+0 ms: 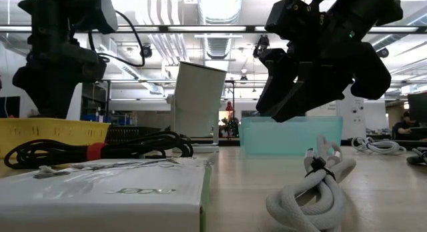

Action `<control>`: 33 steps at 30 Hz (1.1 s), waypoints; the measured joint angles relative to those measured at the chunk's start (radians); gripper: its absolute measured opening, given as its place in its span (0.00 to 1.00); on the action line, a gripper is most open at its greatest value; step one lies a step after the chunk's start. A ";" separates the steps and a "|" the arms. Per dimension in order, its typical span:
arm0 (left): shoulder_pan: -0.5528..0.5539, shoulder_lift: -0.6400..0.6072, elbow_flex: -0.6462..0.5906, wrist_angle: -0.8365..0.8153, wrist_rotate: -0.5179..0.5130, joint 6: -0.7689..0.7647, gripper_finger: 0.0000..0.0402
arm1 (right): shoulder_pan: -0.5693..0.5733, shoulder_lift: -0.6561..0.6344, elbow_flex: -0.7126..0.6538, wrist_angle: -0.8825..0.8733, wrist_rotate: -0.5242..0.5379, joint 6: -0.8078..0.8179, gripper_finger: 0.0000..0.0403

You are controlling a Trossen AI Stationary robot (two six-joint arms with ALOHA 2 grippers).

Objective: Pick and place items into bin
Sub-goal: Put the black charger adapter into the yellow bin, then put the left black charger cable into the green bin

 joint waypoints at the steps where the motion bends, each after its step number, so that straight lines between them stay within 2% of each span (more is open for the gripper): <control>1: 0.000 -0.004 0.000 0.000 0.001 0.000 0.48 | 0.000 0.000 0.000 0.000 0.000 0.000 0.53; 4: 0.000 -0.009 0.000 0.001 0.002 0.000 0.52 | 0.000 0.000 0.000 0.002 0.000 0.000 0.53; 12: 0.000 -0.051 0.000 0.015 -0.008 0.050 0.54 | 0.000 0.000 0.000 0.010 0.000 -0.008 0.53; 18: 0.000 -0.083 0.029 0.035 -0.101 0.153 0.54 | 0.000 0.000 0.000 0.016 0.000 -0.008 0.53; 23: 0.000 -0.113 0.043 0.178 -0.158 0.404 0.54 | 0.000 0.000 0.000 0.033 0.000 -0.028 0.53; 26: 0.000 -0.121 0.043 0.312 -0.159 0.565 0.54 | 0.000 0.000 0.000 0.050 0.000 -0.030 0.53; 30: 0.000 -0.105 0.042 0.490 -0.154 0.685 0.54 | 0.000 0.000 0.000 0.050 0.000 -0.030 0.53; 33: 0.001 -0.076 0.040 0.579 -0.101 0.751 0.54 | 0.000 0.000 0.000 0.045 0.001 -0.018 0.53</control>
